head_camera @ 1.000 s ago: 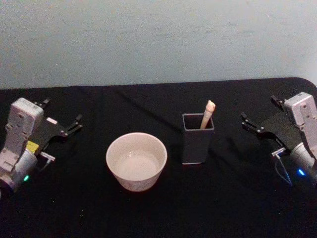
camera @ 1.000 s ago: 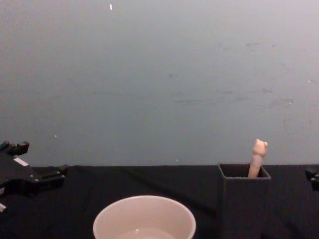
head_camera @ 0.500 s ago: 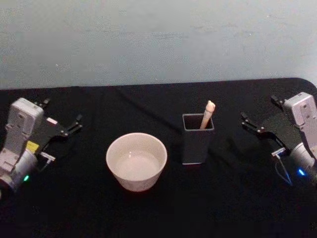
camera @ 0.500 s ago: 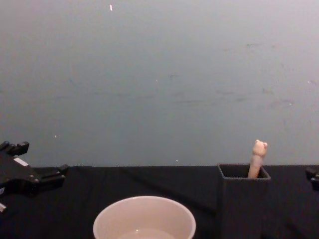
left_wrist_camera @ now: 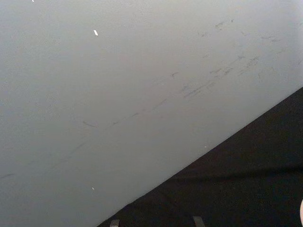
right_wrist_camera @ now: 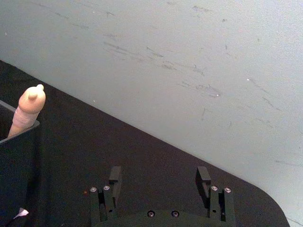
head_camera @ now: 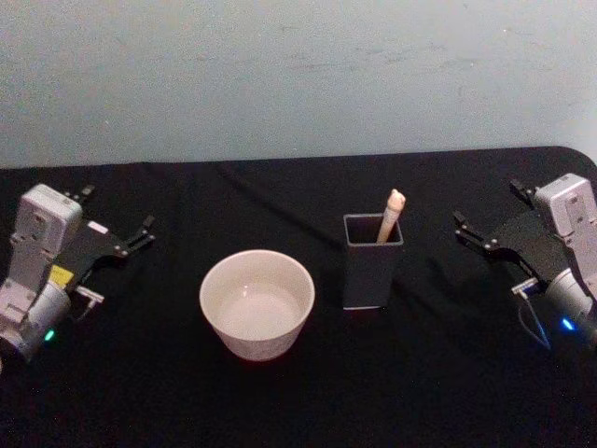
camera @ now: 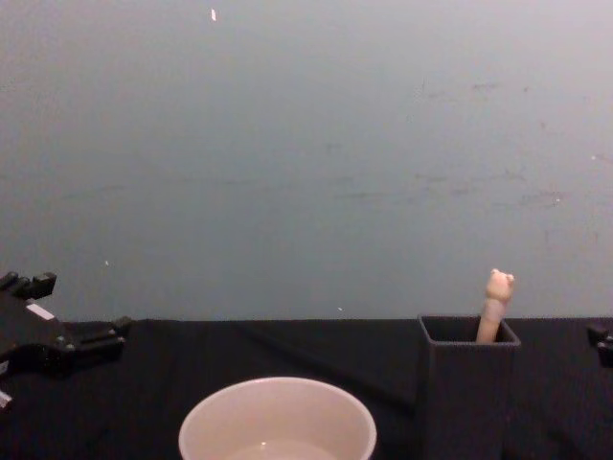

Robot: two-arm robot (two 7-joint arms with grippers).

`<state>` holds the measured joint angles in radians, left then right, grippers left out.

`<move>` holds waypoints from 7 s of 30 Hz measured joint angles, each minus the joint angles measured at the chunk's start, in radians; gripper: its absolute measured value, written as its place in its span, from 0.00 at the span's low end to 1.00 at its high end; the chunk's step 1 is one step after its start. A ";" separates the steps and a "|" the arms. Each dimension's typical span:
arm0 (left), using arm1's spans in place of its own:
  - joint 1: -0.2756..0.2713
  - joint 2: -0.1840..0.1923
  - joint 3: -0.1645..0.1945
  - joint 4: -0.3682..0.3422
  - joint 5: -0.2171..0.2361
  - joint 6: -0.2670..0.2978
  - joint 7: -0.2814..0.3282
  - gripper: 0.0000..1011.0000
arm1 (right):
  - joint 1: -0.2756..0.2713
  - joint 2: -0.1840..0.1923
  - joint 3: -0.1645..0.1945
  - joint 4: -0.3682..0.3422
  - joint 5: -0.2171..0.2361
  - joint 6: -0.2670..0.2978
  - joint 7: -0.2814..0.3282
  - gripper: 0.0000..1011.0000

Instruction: Pick up the stirring spoon with one hand, stir inside the cup, then place it back in its original position.

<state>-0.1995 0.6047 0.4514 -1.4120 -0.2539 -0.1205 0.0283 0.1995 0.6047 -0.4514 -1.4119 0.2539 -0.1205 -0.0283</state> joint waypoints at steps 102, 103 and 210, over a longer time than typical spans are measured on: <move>0.000 0.000 0.000 0.000 0.000 0.000 0.000 0.99 | 0.035 -0.215 0.083 -0.027 0.248 0.187 0.312 0.25; 0.000 0.000 0.000 0.000 0.000 0.000 0.000 0.99 | 0.035 -0.215 0.083 -0.027 0.248 0.187 0.312 0.22; 0.000 0.000 0.000 0.000 0.000 0.000 0.000 0.99 | 0.247 -0.364 -0.125 0.317 0.072 -0.302 0.743 0.21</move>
<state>-0.1995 0.6047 0.4514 -1.4120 -0.2539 -0.1205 0.0283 0.4466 0.2404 -0.5765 -1.0946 0.3264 -0.4225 0.7151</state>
